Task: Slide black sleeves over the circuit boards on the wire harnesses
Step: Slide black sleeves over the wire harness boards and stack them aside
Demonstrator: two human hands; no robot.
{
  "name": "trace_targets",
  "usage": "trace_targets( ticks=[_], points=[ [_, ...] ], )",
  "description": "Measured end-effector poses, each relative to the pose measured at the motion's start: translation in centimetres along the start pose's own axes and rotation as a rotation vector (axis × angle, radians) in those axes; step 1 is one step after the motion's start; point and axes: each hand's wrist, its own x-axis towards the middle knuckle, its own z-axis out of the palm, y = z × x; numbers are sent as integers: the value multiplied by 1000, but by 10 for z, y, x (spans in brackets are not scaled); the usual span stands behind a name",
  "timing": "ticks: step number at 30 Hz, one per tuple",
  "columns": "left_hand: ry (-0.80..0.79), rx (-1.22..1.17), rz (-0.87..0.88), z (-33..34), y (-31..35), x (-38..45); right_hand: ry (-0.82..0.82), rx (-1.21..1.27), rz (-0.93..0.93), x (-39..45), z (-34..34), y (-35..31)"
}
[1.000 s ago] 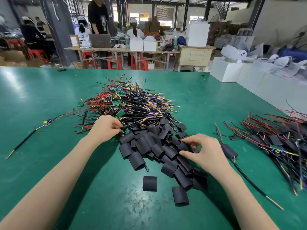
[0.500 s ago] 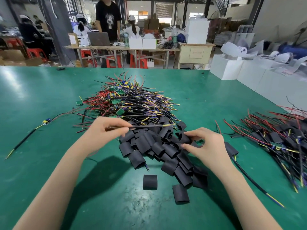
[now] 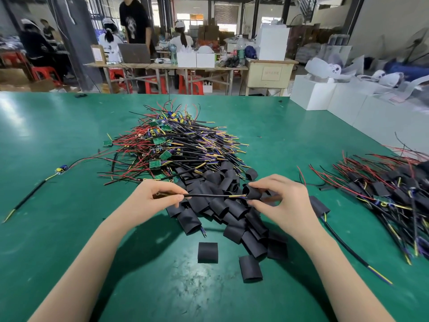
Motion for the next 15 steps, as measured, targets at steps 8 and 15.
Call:
trace_targets(
  ticks=[8,15],
  points=[
    [6,-19,12,-3,-6,-1,-82,55,-75,0,-2,-5],
    [28,20,3,7,-8,0,-101,3,-58,-1,-1,-6]
  ],
)
